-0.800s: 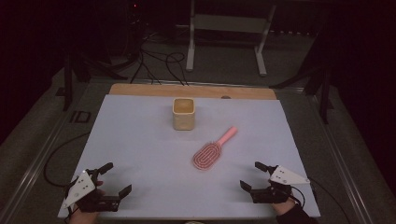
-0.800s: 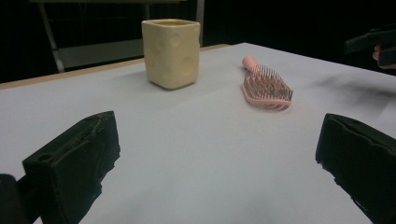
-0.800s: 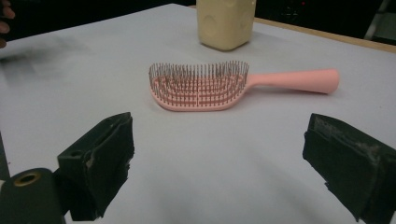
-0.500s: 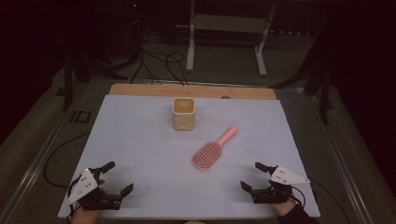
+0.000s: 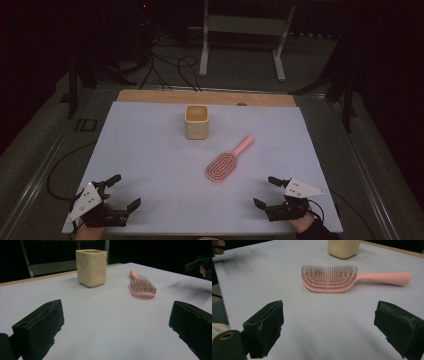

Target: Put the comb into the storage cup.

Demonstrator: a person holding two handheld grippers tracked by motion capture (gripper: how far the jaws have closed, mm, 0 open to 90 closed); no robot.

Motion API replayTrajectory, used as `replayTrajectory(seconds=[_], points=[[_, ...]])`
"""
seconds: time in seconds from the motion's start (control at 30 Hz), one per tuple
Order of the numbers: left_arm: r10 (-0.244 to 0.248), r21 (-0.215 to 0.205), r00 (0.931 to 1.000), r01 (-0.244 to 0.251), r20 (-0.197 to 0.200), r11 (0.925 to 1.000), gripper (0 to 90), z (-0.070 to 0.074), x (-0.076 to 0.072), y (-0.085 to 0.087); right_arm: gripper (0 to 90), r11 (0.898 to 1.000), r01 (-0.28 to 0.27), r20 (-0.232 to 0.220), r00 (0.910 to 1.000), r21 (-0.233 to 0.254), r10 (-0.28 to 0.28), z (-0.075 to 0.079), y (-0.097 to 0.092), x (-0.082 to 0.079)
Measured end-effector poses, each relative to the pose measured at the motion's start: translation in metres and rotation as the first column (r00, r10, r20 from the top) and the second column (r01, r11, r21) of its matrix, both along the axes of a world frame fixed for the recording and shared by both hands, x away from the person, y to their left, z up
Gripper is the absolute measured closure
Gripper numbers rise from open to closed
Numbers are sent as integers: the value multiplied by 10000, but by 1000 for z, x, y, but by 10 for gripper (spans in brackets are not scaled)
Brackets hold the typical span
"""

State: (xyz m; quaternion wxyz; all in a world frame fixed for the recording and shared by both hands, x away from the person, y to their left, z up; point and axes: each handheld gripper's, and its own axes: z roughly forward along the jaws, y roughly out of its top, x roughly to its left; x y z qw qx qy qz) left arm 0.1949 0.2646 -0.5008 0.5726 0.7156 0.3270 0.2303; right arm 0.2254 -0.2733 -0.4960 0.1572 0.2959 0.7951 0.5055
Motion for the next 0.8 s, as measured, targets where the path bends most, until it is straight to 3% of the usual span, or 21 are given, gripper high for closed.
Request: replayTrajectory(seconds=[0.37,0.8], points=[[72,-19,10000,-72,1,10000,3,1,-3,1,91,9987,-474,-105,9988,159,476,12,9,0],[41,-26,10000,-41,-19,10000,3,1,-2,1,91,9973,-724,401,9965,-133,729,43,20,9]])
